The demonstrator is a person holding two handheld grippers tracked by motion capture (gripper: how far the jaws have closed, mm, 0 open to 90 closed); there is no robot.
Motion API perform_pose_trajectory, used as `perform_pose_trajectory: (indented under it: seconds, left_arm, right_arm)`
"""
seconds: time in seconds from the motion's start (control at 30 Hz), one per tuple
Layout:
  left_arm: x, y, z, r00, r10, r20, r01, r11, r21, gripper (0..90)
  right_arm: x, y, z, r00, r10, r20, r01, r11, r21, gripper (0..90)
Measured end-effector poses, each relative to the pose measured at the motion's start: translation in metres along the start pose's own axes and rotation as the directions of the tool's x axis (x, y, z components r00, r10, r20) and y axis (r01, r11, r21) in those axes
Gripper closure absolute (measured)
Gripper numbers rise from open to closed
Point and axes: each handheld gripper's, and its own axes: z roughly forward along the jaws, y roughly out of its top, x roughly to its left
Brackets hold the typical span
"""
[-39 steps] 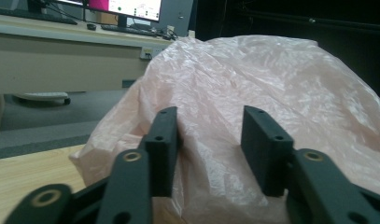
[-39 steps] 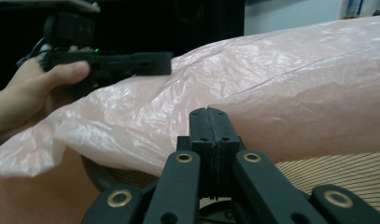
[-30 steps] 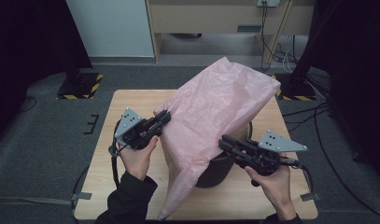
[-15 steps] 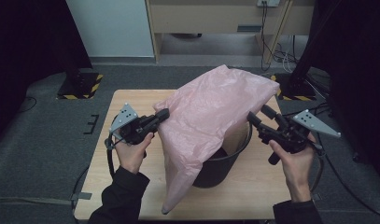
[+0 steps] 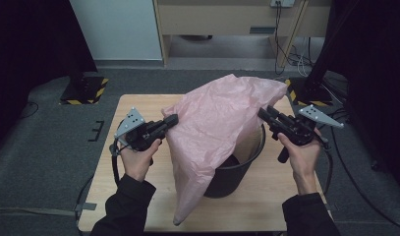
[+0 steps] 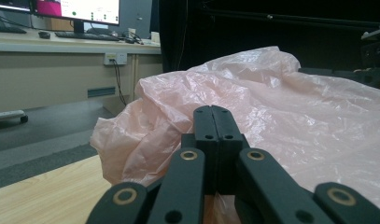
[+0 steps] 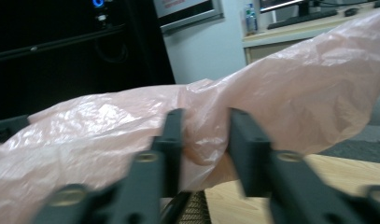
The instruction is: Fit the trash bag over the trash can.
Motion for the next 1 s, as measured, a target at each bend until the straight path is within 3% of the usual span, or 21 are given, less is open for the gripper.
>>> perform_pose_trajectory:
  seconds: [0.07, 0.1, 0.23, 0.4, 0.6, 0.77, 0.83, 0.93, 1.0]
  left_arm:
    - [0.001, 0.0, 0.0, 1.0, -0.002, 0.002, 0.002, 1.0, 0.002, 90.0]
    - [0.001, 0.0, 0.0, 1.0, -0.001, 0.004, 0.001, 1.0, 0.003, 90.0]
    - [0.002, 0.002, -0.002, 0.9999, 0.006, 0.011, -0.006, 0.9999, 0.008, 90.0]
    - [0.01, 0.003, -0.015, 0.9999, -0.012, 0.007, 0.012, 0.9997, -0.023, 90.0]
    - [0.022, -0.004, -0.031, 0.9991, -0.041, 0.006, 0.042, 0.998, -0.047, 90.0]
    - [0.026, -0.007, -0.034, 0.9981, -0.061, -0.011, 0.061, 0.9973, -0.042, 89.6]
    - [0.025, -0.006, -0.033, 0.9974, -0.069, -0.019, 0.068, 0.9968, -0.042, 84.6]
    - [0.021, 0.0, -0.033, 0.996, -0.068, -0.058, 0.065, 0.9964, -0.054, 68.7]
    - [0.015, 0.006, -0.033, 0.9959, -0.072, -0.055, 0.068, 0.9957, -0.063, 60.3]
  right_arm:
    - [0.001, 0.0, 0.0, 0.9998, -0.016, -0.013, 0.016, 1.0, 0.008, 88.6]
    - [0.001, 0.0, -0.001, 0.9995, -0.027, -0.015, 0.027, 1.0, 0.0, 90.0]
    - [0.006, 0.005, -0.005, 0.9972, -0.064, -0.039, 0.064, 0.998, -0.014, 90.0]
    - [0.021, 0.008, -0.013, 0.9895, -0.093, -0.11, 0.091, 0.996, -0.024, 90.0]
    - [0.04, -0.001, -0.021, 0.9715, -0.139, -0.192, 0.141, 0.99, -0.005, 90.0]
    - [0.057, -0.013, -0.027, 0.953, -0.183, -0.242, 0.196, 0.98, 0.03, 90.0]
    - [0.062, -0.016, -0.029, 0.9475, -0.187, -0.259, 0.206, 0.978, 0.046, 90.0]
    - [0.068, -0.02, -0.029, 0.9399, -0.201, -0.276, 0.228, 0.971, 0.067, 90.0]
    - [0.07, -0.022, -0.027, 0.938, -0.209, -0.276, 0.239, 0.968, 0.08, 90.0]
